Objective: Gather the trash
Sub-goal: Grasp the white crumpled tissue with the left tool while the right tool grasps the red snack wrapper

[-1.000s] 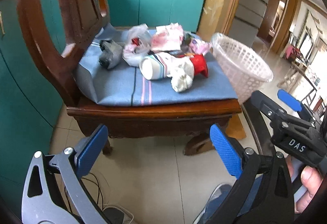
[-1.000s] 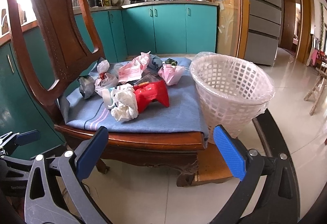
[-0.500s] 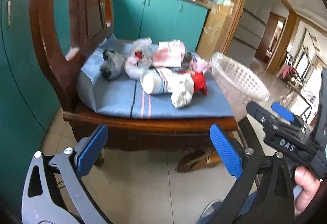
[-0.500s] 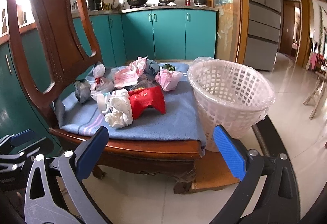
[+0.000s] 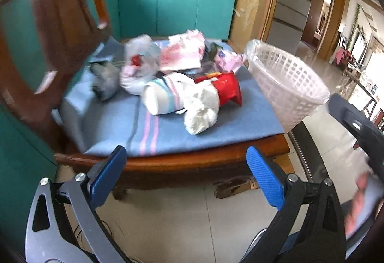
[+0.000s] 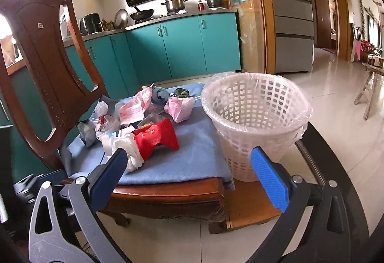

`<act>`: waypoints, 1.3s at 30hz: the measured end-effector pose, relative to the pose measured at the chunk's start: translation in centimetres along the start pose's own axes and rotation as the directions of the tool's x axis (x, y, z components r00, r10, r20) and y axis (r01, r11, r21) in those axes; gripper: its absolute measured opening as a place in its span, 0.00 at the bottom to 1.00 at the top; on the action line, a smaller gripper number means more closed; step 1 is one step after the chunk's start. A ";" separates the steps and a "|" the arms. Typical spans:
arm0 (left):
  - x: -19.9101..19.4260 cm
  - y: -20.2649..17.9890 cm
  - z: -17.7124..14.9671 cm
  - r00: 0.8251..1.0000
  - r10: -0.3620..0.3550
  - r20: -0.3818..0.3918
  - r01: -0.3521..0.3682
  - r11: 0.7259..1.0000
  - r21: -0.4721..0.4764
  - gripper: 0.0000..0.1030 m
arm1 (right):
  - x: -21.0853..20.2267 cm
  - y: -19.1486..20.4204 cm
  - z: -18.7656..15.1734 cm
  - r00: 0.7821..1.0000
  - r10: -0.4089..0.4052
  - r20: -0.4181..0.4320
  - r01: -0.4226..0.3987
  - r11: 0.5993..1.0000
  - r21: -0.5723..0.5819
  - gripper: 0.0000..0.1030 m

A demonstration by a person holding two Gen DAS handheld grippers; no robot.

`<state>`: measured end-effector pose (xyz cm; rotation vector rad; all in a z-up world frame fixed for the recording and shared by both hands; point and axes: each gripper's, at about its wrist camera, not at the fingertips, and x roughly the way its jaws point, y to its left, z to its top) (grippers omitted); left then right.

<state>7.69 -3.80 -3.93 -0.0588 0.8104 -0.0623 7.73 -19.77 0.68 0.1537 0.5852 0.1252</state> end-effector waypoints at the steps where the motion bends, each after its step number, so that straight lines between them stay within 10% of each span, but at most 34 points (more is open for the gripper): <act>1: 1.0 -0.3 0.5 1.000 -0.008 -0.007 0.008 1.000 -0.002 0.97 | 0.1 0.0 0.0 1.000 0.004 -0.005 -0.004 1.000 -0.001 0.97; 9: 7.6 -2.0 3.4 0.999 -0.007 -0.042 0.006 0.999 -0.032 0.89 | 0.7 -0.6 0.0 1.000 0.014 -0.025 -0.014 1.000 -0.007 0.97; 16: 11.1 -0.9 3.4 0.994 -0.041 -0.098 0.034 0.997 -0.075 0.34 | 1.1 -1.3 -0.1 0.998 0.032 -0.048 -0.032 0.999 0.009 0.97; 25: 0.7 1.1 4.6 0.995 -0.019 0.101 0.026 0.997 -0.066 0.31 | 3.1 -2.0 0.0 0.982 0.138 -0.131 -0.122 0.984 0.127 0.97; 27: -2.6 2.2 5.5 0.984 0.003 0.180 0.010 0.997 -0.072 0.31 | 4.8 -2.5 0.1 0.954 0.236 -0.183 -0.188 0.951 0.245 0.97; 32: -7.2 5.2 6.6 0.943 0.056 0.329 -0.024 0.995 -0.102 0.33 | 10.8 -3.6 -0.3 0.826 0.525 -0.206 -0.309 0.726 0.614 0.98; 39: -4.7 7.4 5.7 0.947 0.061 0.315 -0.014 0.989 -0.150 0.33 | 16.6 -2.9 -1.3 0.776 0.604 -0.180 -0.232 0.539 0.810 0.93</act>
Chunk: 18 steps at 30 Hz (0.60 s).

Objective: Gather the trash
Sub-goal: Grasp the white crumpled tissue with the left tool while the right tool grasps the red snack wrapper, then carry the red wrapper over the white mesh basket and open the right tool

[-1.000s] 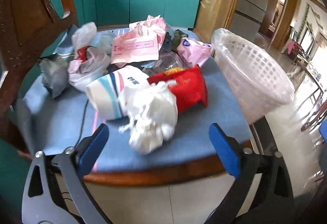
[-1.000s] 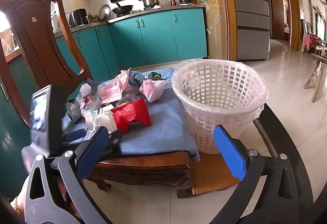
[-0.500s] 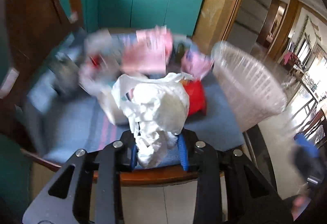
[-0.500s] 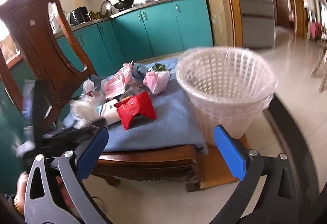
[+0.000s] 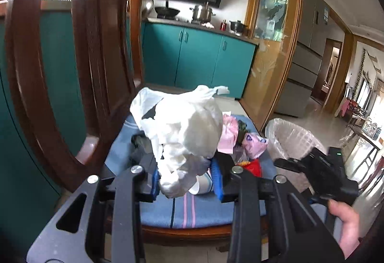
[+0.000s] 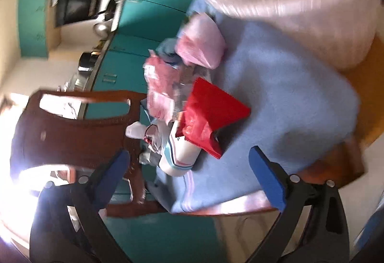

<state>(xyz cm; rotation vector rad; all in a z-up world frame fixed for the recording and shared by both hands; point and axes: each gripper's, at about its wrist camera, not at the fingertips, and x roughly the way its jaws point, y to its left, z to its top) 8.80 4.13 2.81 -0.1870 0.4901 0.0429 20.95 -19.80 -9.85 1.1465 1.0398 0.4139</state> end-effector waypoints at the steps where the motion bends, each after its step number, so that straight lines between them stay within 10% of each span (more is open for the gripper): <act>1: 0.3 -0.2 0.0 1.000 0.002 0.000 -0.002 1.000 0.003 0.33 | 0.7 -0.3 0.1 1.000 0.015 -0.009 -0.015 0.999 0.041 0.91; 8: -0.3 -0.2 0.2 0.999 -0.032 -0.003 0.032 0.999 0.005 0.33 | 4.2 0.9 1.2 0.999 0.002 0.041 -0.005 0.997 0.074 0.77; 12: -0.7 0.7 0.1 0.999 -0.047 -0.016 0.047 0.999 0.013 0.34 | 5.7 0.4 1.9 0.998 -0.042 0.044 0.039 0.997 0.069 0.27; 18: -0.8 0.9 -0.4 0.997 -0.061 -0.041 0.062 0.998 0.012 0.35 | 4.5 0.5 1.4 0.997 -0.061 0.036 0.064 0.995 -0.077 0.10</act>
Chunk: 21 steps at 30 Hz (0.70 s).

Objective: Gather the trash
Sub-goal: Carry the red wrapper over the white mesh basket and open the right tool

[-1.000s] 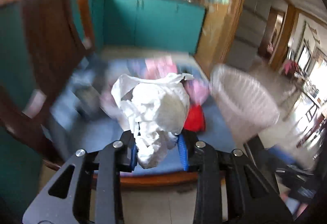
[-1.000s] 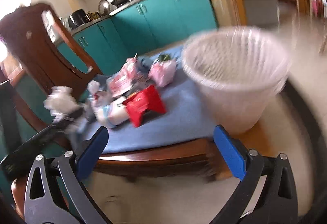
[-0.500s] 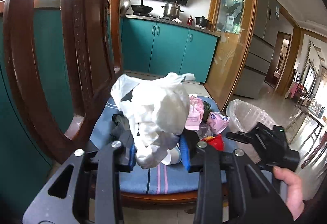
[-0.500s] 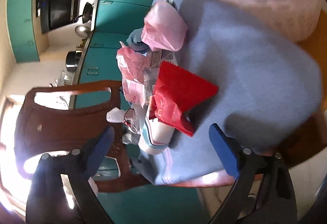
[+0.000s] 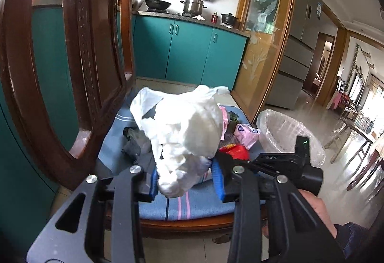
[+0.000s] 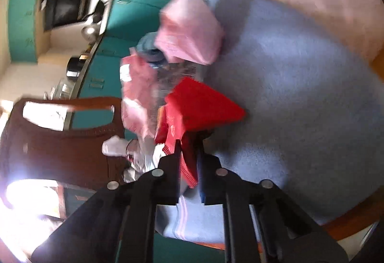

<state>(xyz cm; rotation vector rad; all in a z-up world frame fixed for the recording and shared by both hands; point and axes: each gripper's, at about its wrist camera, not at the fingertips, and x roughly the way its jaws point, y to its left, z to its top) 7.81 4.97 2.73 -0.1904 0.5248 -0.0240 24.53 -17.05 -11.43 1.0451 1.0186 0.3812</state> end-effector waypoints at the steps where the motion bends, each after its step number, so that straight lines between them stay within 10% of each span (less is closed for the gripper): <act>1: 0.0 0.0 0.0 1.000 -0.004 -0.002 0.004 1.000 -0.004 0.35 | -0.4 0.5 -0.2 1.000 0.001 -0.001 -0.001 0.999 -0.044 0.09; 6: 0.2 -0.6 -0.3 1.000 -0.016 -0.023 0.016 1.000 0.012 0.35 | -4.2 4.7 -1.8 0.997 -0.051 0.058 0.067 0.939 -0.338 0.09; 9: 0.5 -1.0 -0.4 0.999 -0.016 -0.042 0.017 0.999 0.028 0.35 | -6.3 8.1 -4.0 0.979 -0.153 0.136 0.204 0.792 -0.575 0.09; 12: 0.9 -1.5 -0.6 0.998 -0.009 -0.066 0.012 0.999 0.052 0.35 | -8.6 10.5 -7.0 0.932 -0.211 0.295 0.362 0.565 -0.741 0.09; 21: 1.9 -2.1 -0.8 0.995 0.007 -0.101 0.000 0.998 0.068 0.34 | -10.4 10.3 -10.2 0.894 -0.218 0.391 0.446 0.484 -0.752 0.09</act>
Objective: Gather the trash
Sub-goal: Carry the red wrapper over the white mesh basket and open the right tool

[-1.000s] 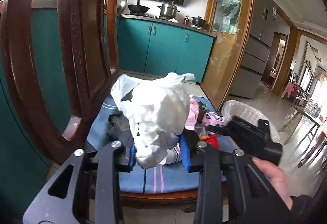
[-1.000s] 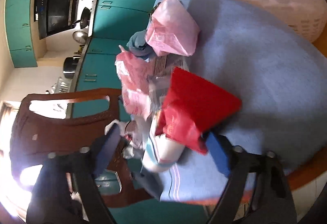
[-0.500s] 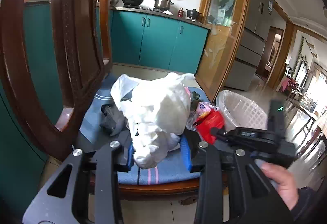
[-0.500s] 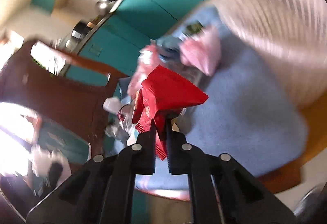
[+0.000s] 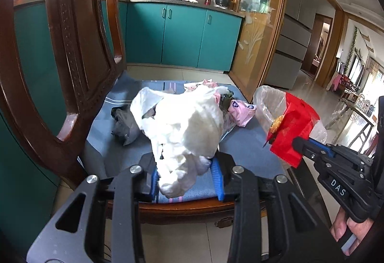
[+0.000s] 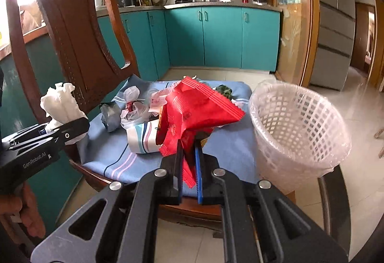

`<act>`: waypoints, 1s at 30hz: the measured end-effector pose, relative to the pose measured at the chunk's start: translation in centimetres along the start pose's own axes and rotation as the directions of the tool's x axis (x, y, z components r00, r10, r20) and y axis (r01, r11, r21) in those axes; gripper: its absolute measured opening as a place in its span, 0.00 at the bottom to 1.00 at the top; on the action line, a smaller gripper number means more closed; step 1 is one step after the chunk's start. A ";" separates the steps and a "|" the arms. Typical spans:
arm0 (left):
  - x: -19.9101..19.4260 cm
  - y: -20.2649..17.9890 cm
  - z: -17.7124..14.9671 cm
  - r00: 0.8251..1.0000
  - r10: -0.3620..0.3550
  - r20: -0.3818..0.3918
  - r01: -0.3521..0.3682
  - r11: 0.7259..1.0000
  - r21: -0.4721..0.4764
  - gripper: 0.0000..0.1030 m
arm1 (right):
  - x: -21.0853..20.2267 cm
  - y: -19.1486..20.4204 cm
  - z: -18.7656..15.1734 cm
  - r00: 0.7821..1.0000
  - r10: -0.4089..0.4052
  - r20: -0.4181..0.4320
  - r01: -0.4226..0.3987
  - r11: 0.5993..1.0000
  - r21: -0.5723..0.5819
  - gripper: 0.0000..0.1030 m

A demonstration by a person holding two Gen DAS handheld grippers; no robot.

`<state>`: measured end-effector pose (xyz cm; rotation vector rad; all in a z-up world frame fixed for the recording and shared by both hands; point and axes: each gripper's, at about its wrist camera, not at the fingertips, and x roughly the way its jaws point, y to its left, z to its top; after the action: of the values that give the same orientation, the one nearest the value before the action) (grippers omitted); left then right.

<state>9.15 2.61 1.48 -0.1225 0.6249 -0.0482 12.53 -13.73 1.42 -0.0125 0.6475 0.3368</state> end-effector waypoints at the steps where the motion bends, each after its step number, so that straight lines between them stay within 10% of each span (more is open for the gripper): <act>1: 0.1 -0.1 0.0 1.000 0.002 -0.002 -0.002 1.000 0.003 0.34 | 0.0 0.1 0.0 1.000 0.004 0.000 -0.004 1.000 0.000 0.09; 30: 0.9 -0.2 -1.2 0.999 0.035 -0.032 -0.035 0.999 0.018 0.33 | -0.7 0.3 0.0 1.000 0.002 0.025 -0.002 1.000 -0.013 0.09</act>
<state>9.17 2.23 0.02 -0.0937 0.6588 -0.0217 11.91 -13.70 1.87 -0.0200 0.6206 0.3422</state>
